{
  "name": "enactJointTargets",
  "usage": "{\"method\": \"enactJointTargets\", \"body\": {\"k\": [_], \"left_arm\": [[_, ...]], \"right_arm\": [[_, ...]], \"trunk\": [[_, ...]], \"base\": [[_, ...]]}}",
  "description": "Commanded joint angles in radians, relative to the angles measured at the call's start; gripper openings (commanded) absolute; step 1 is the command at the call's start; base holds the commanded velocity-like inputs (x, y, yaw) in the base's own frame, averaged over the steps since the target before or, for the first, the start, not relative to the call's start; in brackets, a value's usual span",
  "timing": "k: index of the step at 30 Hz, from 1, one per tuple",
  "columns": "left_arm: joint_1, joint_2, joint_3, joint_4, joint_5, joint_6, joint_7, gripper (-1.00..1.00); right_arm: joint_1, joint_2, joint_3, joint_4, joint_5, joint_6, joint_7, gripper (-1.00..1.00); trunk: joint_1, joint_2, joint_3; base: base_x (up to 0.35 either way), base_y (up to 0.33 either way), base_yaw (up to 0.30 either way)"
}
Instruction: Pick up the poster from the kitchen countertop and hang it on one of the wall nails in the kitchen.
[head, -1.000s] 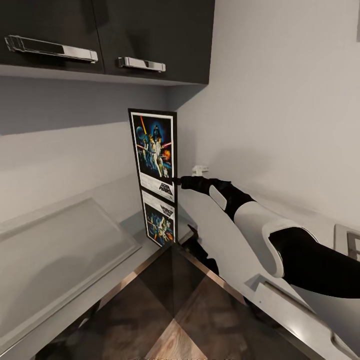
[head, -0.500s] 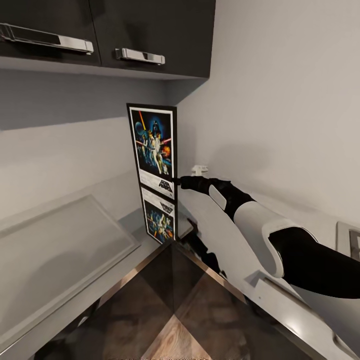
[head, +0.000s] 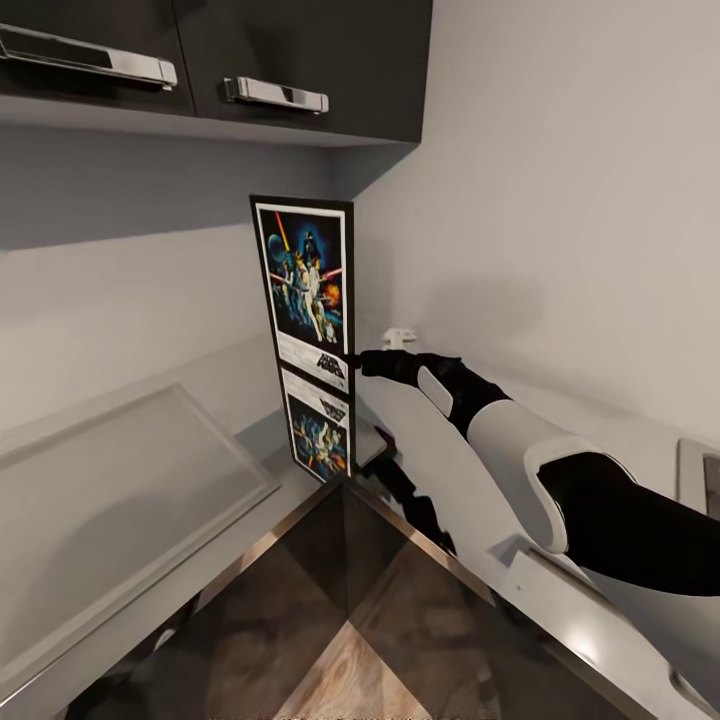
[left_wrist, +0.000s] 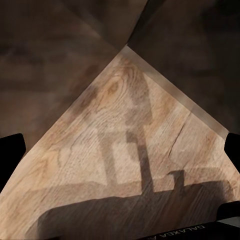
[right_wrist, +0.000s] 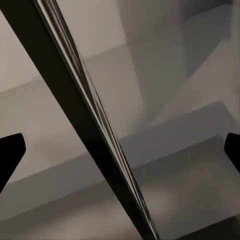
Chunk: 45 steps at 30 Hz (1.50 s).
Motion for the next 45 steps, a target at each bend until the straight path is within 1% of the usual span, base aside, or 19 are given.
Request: {"method": "enactJointTargets", "body": {"k": [1, 7, 12, 16, 45], "left_arm": [[0.0, 0.0, 0.003, -0.001, 0.001, -0.001, -0.006, 1.0], [0.0, -0.001, 0.0, -0.001, 0.001, -0.001, -0.006, 1.0], [0.0, -0.001, 0.0, -0.001, 0.001, -0.001, -0.006, 1.0], [0.0, -0.001, 0.0, -0.001, 0.001, -0.001, -0.006, 1.0], [0.0, -0.002, -0.002, 0.0, 0.001, -0.001, -0.006, 1.0]], "right_arm": [[-0.001, 0.0, 0.003, -0.001, -0.008, 0.008, 0.0, 1.0], [-0.005, 0.0, 0.005, -0.004, -0.008, 0.016, -0.003, 1.0], [-0.008, 0.0, 0.006, -0.008, -0.008, 0.016, -0.02, 1.0], [-0.007, 0.0, 0.006, -0.035, -0.008, 0.01, -0.023, 1.0], [-0.006, 0.0, 0.007, -0.041, -0.008, 0.002, -0.015, 1.0]], "trunk": [[0.0, 0.0, -0.002], [0.0, 0.0, -0.012], [0.0, 0.0, -0.02], [0.0, 0.0, -0.025], [0.0, 0.0, -0.027]], "base": [[0.0, 0.0, 0.0], [0.0, 0.0, 0.0], [0.0, 0.0, 0.0], [0.0, 0.0, 0.0], [0.0, 0.0, 0.0]]}}
